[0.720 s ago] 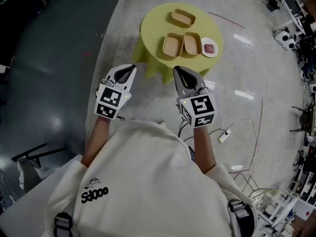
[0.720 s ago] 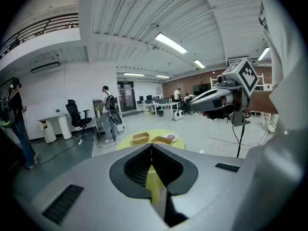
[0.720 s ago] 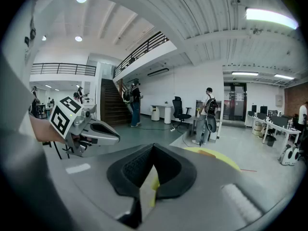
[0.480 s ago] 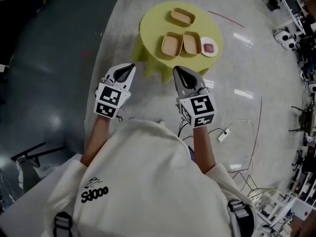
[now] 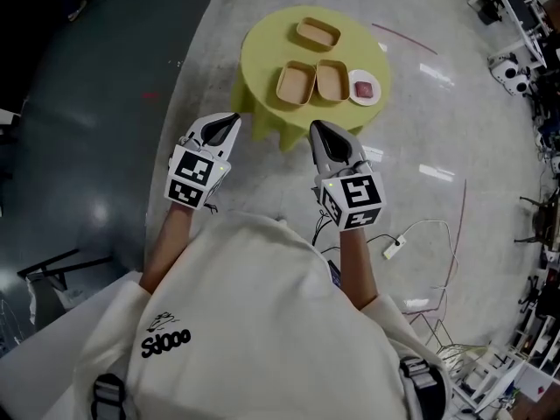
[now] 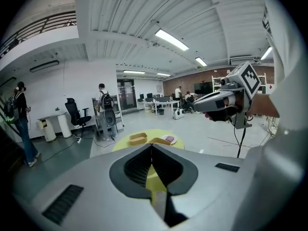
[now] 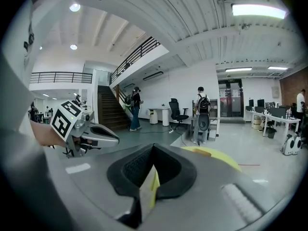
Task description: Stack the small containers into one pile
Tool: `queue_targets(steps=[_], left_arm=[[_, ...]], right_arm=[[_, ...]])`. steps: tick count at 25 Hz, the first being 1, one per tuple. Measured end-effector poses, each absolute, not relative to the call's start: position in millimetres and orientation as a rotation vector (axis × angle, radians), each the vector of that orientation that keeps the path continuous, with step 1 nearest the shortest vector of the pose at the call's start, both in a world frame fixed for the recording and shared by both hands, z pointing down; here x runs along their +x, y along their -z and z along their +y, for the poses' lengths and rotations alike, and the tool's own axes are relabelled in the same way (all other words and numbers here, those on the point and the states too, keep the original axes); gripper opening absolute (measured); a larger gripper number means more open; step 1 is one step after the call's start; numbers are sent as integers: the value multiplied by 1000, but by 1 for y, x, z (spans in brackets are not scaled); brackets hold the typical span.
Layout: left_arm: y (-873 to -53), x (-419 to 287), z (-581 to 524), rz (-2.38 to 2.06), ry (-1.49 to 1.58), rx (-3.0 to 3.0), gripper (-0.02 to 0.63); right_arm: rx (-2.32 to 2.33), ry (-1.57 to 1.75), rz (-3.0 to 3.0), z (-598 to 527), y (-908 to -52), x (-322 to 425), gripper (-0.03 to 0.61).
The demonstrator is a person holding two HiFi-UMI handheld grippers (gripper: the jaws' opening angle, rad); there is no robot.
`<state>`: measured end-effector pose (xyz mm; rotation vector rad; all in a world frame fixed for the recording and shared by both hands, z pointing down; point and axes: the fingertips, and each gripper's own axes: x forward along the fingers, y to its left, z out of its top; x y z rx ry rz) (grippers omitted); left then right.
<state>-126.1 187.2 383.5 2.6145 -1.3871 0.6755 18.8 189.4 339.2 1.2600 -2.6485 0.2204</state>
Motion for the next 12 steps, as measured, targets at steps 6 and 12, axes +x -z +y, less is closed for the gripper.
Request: queue_targets(steps=[6,12], left_arm=[[-387,-99,181,-1413,-695,2572,6],[-382,-80,167,-1444,-730,2576,6]], right_arm=[[1219,-230,-2652,183,-350,54,9],[1190,-233,-2661,155,-355,77,9]])
